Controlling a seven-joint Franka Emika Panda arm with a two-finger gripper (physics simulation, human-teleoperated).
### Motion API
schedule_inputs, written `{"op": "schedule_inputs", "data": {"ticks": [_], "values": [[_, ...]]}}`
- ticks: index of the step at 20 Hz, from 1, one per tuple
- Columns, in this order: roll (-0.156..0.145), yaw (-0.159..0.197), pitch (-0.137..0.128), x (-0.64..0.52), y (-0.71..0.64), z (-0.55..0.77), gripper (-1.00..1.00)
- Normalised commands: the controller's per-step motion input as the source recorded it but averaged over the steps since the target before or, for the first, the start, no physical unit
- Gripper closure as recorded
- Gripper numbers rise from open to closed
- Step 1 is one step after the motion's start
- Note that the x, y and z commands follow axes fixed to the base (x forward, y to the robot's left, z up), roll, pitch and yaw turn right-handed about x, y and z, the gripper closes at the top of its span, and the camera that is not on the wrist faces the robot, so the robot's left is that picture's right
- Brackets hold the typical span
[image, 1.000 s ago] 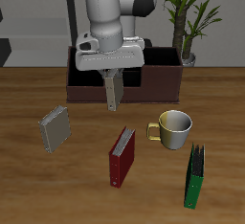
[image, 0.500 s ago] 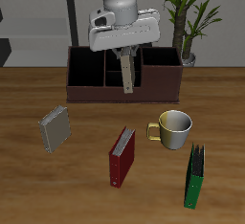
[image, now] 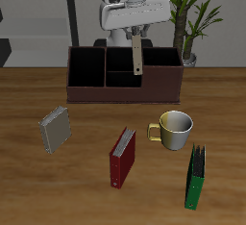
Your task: Place the left yellow book into the back desk caddy's back compartment
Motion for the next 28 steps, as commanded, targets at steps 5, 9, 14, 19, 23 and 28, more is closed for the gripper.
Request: {"op": "schedule_inputs", "data": {"ticks": [5, 9, 14, 19, 23, 28], "values": [[-0.073, 0.042, -0.036, -0.46, -0.01, 0.2, 1.0], [-0.043, 0.047, -0.023, -0.35, -0.09, 0.12, 1.0], [-0.03, 0.08, -0.047, -0.4, -0.02, 0.18, 1.0], [-0.021, 0.067, -0.03, -0.33, 0.02, 0.14, 1.0], [-0.013, 0.083, -0.016, -0.26, 0.02, 0.08, 1.0], [-0.017, 0.156, 0.004, -0.23, -0.05, 0.01, 1.0]]}}
